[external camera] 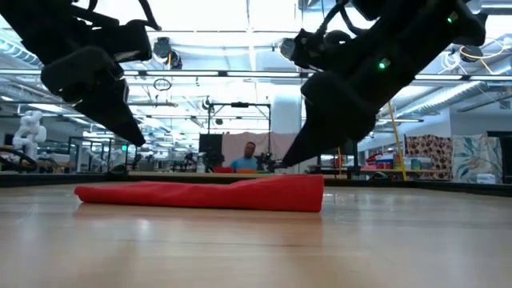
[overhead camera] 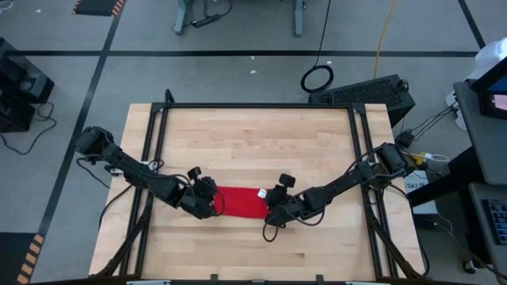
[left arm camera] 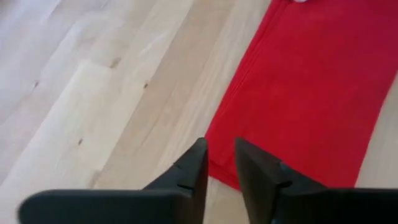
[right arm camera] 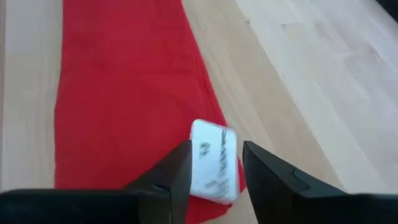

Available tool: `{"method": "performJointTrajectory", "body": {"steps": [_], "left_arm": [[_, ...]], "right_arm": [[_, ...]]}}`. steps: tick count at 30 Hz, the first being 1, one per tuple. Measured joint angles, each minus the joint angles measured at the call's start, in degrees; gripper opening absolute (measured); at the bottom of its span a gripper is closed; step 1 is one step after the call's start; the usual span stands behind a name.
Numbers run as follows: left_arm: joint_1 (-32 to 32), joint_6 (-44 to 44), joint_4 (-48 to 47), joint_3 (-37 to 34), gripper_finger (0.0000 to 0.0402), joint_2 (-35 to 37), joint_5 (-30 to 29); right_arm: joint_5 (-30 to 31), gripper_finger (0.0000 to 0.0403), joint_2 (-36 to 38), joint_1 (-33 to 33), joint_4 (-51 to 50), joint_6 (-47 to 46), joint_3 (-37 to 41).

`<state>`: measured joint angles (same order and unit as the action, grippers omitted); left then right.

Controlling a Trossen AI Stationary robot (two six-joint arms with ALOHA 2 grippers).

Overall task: Roll napkin
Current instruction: Fold the red napkin

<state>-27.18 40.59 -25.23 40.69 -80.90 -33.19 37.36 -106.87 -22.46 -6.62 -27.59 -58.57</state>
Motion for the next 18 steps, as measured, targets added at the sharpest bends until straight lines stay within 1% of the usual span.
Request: {"method": "performJointTrajectory", "body": {"steps": [3, 6, 11, 14, 16, 18], "left_arm": [[0.1, 1.1, 0.2, 0.0, 0.0110, 0.0, -0.1], [0.0, 1.1, 0.7, 0.0, 0.0120, 0.0, 0.3], [-1.7, 1.6, 1.1, 0.0, 0.0122, 0.0, 5.0], [-3.3, 4.2, 0.3, -0.4, 0.0122, 0.0, 5.1], [-4.7, 5.8, -0.1, -1.1, 0.0122, 0.0, 4.8], [-6.0, 6.9, 1.2, -2.4, 0.0122, 0.0, 3.5]], "right_arm": [[2.0, 0.0142, 0.1, 0.0, 0.3, 0.2, 0.0], [4.4, 0.0146, 1.7, -0.5, 0.0, 2.8, 0.0], [6.1, 0.0143, 7.2, -3.1, -1.0, 6.3, 0.0], [6.6, 0.0137, 9.4, -5.7, -3.0, 5.2, 0.3], [6.4, 0.0132, 9.4, -7.6, -2.6, 3.0, 2.6], [5.7, 0.0127, 8.8, -9.2, 1.1, 0.5, 6.2]]}}
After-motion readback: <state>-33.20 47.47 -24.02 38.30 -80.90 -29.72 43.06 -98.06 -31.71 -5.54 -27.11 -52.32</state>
